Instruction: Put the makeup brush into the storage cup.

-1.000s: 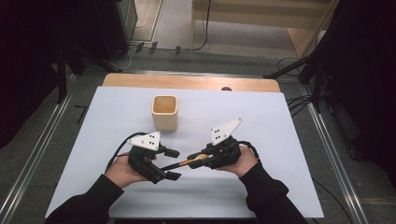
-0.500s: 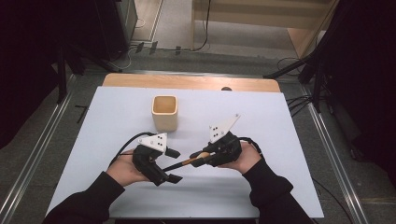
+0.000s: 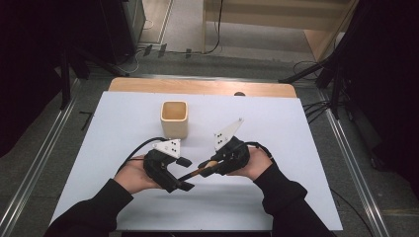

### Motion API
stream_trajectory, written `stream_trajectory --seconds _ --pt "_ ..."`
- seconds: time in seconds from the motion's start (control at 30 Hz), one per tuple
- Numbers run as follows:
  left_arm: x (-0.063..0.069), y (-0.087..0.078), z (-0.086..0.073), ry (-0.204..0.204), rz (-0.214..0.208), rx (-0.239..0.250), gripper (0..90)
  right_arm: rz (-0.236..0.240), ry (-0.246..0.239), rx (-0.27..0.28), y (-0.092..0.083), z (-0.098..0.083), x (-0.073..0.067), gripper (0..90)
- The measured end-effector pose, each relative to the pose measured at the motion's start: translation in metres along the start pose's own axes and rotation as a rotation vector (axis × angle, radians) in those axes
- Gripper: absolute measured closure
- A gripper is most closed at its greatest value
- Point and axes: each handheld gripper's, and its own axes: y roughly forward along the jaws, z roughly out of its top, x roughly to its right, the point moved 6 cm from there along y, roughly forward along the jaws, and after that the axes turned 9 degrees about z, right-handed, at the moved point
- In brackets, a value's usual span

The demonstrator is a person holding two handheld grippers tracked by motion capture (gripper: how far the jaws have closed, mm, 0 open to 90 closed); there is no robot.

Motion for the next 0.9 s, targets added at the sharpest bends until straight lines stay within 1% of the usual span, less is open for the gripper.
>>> stream_trajectory --seconds 0.03,0.1,0.13,0.17,0.2,0.23,0.27,0.43,0.47,0.53,0.57,0.6,0.63,0.67,0.7,0.73,0.8,0.83,0.9 --pt "0.0 0.0 0.0 -0.005 -0.001 0.003 23.1 0.006 -0.004 -0.008 0.001 0.001 0.001 77.7" --pt "0.0 0.001 -0.002 -0.011 -0.01 0.003 23.6 0.008 0.004 -0.027 0.0 0.002 0.0 77.6" --pt "-0.001 0.002 -0.002 -0.013 -0.008 0.005 23.5 0.011 0.001 -0.035 0.0 0.002 -0.001 77.6" --pt "0.0 0.003 -0.002 -0.022 -0.01 0.011 23.6 0.005 0.001 -0.045 -0.001 0.003 -0.001 77.6" --pt "-0.001 0.004 -0.003 -0.014 -0.012 0.011 23.6 0.007 -0.007 -0.048 -0.001 0.004 -0.001 77.6" --pt "-0.001 0.004 -0.003 -0.015 -0.01 0.014 23.6 0.009 -0.005 -0.048 -0.002 0.005 -0.001 77.6" --pt "-0.001 0.005 -0.003 -0.026 -0.01 0.025 23.6 0.012 -0.008 -0.061 -0.003 0.006 -0.001 77.6" --pt "-0.002 0.005 -0.003 -0.047 -0.011 0.067 25.5 0.016 -0.007 -0.08 -0.006 0.008 -0.002 77.6" --pt "-0.001 0.004 -0.003 -0.043 -0.012 0.074 30.6 0.009 -0.007 -0.093 -0.006 0.009 -0.002 77.6" --pt "-0.001 0.004 -0.002 -0.041 -0.016 0.082 32.3 0.012 -0.007 -0.094 -0.006 0.009 -0.002 77.6" --pt "0.0 0.004 -0.002 -0.039 -0.022 0.083 34.7 0.009 -0.009 -0.095 -0.005 0.01 -0.002 77.6" --pt "0.0 0.004 -0.002 -0.036 -0.026 0.083 38.1 0.016 -0.004 -0.101 -0.005 0.01 -0.002 77.6" --pt "0.001 0.004 -0.001 -0.034 -0.027 0.083 40.7 0.011 0.001 -0.103 -0.004 0.01 -0.002 77.6" --pt "0.001 0.004 -0.001 -0.032 -0.032 0.082 43.2 0.009 -0.003 -0.1 -0.003 0.011 -0.001 77.6" --pt "0.002 0.004 -0.001 -0.028 -0.034 0.082 45.9 0.015 0.004 -0.106 -0.003 0.01 -0.002 77.6" --pt "0.002 0.004 -0.001 -0.024 -0.025 0.083 47.5 0.013 -0.003 -0.107 -0.002 0.01 -0.001 77.6" --pt "0.003 0.003 -0.001 -0.031 -0.034 0.087 53.2 0.01 -0.008 -0.106 -0.002 0.011 0.0 77.5" --pt "0.003 0.003 0.0 -0.033 -0.035 0.087 54.6 0.017 -0.001 -0.108 -0.002 0.01 -0.001 77.6" --pt "0.003 0.003 0.0 -0.037 -0.037 0.092 58.8 0.012 0.0 -0.106 -0.001 0.011 -0.001 77.6"
